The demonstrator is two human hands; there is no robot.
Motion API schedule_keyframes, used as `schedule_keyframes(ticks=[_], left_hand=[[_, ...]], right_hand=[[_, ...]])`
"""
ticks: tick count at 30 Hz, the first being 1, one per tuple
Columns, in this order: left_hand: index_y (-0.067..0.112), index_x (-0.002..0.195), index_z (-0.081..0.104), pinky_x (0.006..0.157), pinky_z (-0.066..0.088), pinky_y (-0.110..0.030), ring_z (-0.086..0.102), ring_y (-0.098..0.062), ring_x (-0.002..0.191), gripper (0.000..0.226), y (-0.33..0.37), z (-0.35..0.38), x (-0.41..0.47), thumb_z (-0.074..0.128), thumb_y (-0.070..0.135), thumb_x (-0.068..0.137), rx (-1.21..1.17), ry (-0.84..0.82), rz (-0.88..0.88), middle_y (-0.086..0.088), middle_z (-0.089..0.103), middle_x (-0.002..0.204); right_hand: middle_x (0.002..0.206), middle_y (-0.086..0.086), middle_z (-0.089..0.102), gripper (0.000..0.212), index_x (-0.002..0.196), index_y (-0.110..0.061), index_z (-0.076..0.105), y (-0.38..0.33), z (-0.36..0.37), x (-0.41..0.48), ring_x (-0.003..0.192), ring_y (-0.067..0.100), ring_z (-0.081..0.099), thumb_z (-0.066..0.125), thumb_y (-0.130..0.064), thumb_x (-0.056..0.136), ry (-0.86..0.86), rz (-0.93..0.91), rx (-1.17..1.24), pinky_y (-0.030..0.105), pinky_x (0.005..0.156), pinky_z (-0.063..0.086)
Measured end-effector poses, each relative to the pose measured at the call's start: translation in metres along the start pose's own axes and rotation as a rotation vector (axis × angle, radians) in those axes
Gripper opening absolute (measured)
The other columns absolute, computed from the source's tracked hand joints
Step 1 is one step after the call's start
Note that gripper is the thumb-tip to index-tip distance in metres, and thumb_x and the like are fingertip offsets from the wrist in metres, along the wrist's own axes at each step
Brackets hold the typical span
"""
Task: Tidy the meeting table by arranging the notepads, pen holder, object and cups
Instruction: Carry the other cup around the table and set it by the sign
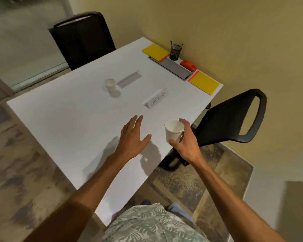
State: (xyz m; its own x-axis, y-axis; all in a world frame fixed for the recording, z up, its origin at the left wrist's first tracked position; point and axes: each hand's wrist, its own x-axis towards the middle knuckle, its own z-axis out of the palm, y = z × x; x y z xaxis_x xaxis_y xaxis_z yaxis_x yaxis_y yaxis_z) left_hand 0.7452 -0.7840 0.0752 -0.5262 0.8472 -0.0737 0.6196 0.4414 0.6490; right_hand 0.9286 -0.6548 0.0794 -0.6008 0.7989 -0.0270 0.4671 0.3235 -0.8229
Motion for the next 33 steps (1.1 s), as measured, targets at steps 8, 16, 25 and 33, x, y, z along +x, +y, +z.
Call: schedule_keyframes(ticks=[8,16,25,33], left_hand=[[0.025,0.156,0.016,0.119,0.020,-0.041,0.015,-0.023,0.151,0.081,-0.026,-0.010,0.024,0.059,0.049,0.092,-0.022,0.143,-0.206,-0.002,0.013,0.165],[0.024,0.156,0.017,0.120,0.026,-0.043,0.018,-0.024,0.150,0.083,-0.017,0.000,0.057,0.059,0.052,0.091,-0.031,0.274,-0.465,-0.003,0.014,0.164],[0.020,0.156,0.020,0.120,0.019,-0.049,0.022,-0.027,0.148,0.080,-0.025,0.039,0.094,0.058,0.051,0.091,0.080,0.271,-0.606,-0.009,0.018,0.163],[0.020,0.156,0.017,0.120,0.020,-0.048,0.023,-0.028,0.148,0.078,-0.032,0.053,0.106,0.053,0.051,0.094,0.079,0.190,-0.684,-0.007,0.016,0.163]], right_hand=[[0.127,0.004,0.054,0.091,0.142,-0.009,0.032,-0.008,0.039,0.113,0.108,0.022,0.057,0.062,-0.056,0.070,-0.292,-0.207,-0.032,0.032,0.083,0.049],[0.124,0.017,0.060,0.078,0.138,0.002,0.041,0.032,0.089,0.225,0.111,0.037,0.059,0.067,-0.022,0.067,-0.462,-0.306,-0.070,0.046,0.089,0.051],[0.121,0.014,0.056,0.073,0.135,-0.010,0.037,0.073,0.138,0.291,0.107,0.033,0.058,0.068,-0.012,0.068,-0.528,-0.207,-0.072,0.040,0.085,0.052],[0.121,0.009,0.054,0.068,0.128,-0.014,0.038,0.092,0.165,0.306,0.104,0.028,0.056,0.066,0.000,0.068,-0.551,-0.185,-0.051,0.044,0.085,0.053]])
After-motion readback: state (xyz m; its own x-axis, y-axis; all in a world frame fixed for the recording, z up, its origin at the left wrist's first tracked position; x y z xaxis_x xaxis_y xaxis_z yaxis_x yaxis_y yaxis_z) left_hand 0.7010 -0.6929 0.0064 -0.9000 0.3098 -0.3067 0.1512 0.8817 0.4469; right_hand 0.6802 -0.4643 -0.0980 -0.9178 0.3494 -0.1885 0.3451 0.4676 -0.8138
